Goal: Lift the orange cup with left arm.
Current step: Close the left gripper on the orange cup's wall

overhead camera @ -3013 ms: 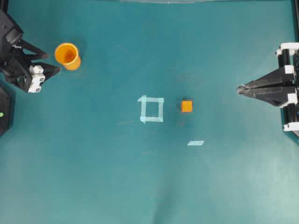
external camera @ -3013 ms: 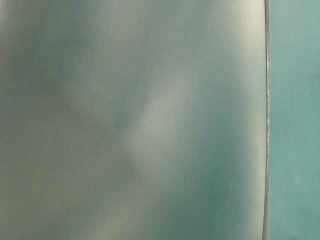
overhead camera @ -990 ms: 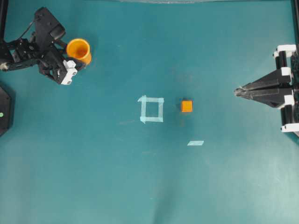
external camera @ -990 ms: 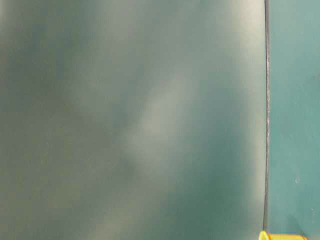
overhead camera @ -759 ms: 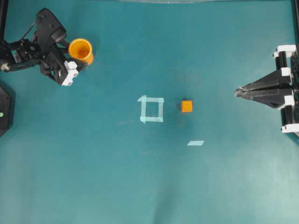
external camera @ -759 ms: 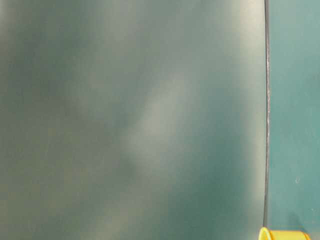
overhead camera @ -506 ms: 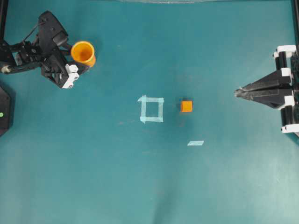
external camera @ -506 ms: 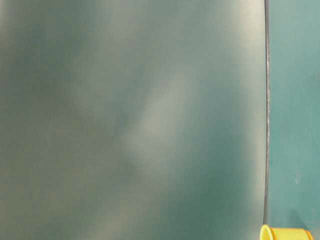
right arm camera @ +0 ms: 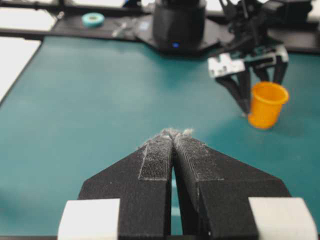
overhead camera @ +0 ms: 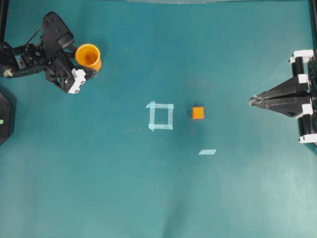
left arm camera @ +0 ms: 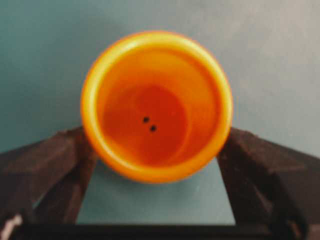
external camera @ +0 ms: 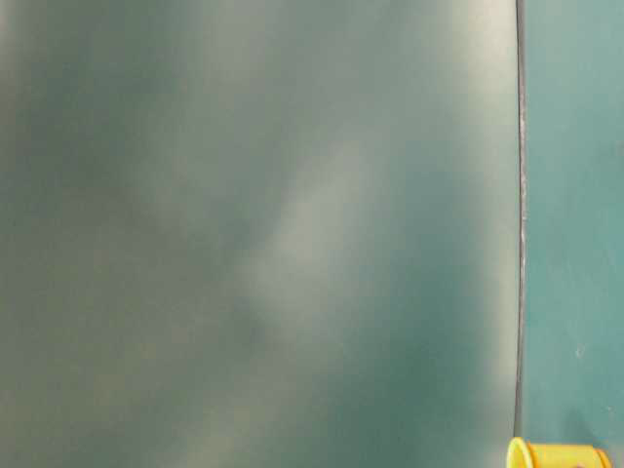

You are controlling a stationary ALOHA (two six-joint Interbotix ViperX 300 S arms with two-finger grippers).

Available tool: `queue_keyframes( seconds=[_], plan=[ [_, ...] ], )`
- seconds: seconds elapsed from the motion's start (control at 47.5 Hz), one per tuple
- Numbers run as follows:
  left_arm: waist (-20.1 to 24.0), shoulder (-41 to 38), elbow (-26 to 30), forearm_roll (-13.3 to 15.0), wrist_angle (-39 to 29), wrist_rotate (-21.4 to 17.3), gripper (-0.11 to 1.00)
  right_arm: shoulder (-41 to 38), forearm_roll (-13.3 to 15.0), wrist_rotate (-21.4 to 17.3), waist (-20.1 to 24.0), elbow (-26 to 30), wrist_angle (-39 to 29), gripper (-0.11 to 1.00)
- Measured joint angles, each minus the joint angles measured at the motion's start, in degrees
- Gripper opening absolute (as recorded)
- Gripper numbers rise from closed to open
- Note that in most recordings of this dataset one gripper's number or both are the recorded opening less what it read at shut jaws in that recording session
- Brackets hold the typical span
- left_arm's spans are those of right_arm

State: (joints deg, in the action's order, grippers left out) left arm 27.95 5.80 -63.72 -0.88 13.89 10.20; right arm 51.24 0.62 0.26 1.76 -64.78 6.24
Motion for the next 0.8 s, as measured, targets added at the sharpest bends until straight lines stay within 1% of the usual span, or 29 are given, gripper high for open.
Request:
queue_keyframes(
  seconds=[0.274, 0.4, 0.527, 0.632, 0.695, 0.801],
  plan=[
    [-0.35, -1.93, 2.29, 0.0, -0.18, 0.09, 0.83, -0.62, 0.0, 0.0, 0.26, 0.0, 0.0, 0.0],
    [-0.35, -2.64, 2.46, 0.09, -0.53, 0.0, 0.82, -0.62, 0.0, -0.09, 0.26, 0.0, 0.09, 0.0],
    [-0.35, -3.08, 2.55, 0.18, -0.7, 0.0, 0.77, -0.62, 0.0, -0.18, 0.26, 0.0, 0.09, 0.0],
    [-0.44, -3.08, 2.55, 0.18, -0.62, 0.09, 0.67, -0.79, 0.0, -0.35, 0.26, 0.0, 0.0, 0.0],
    [-0.35, -3.08, 2.64, 0.09, -0.44, 0.09, 0.65, -0.88, 0.0, -0.26, 0.26, 0.0, 0.09, 0.0],
    [-0.44, -3.08, 2.64, 0.18, 0.0, 0.09, 0.64, -1.32, 0.0, -0.35, 0.26, 0.0, 0.0, 0.0]
  ],
)
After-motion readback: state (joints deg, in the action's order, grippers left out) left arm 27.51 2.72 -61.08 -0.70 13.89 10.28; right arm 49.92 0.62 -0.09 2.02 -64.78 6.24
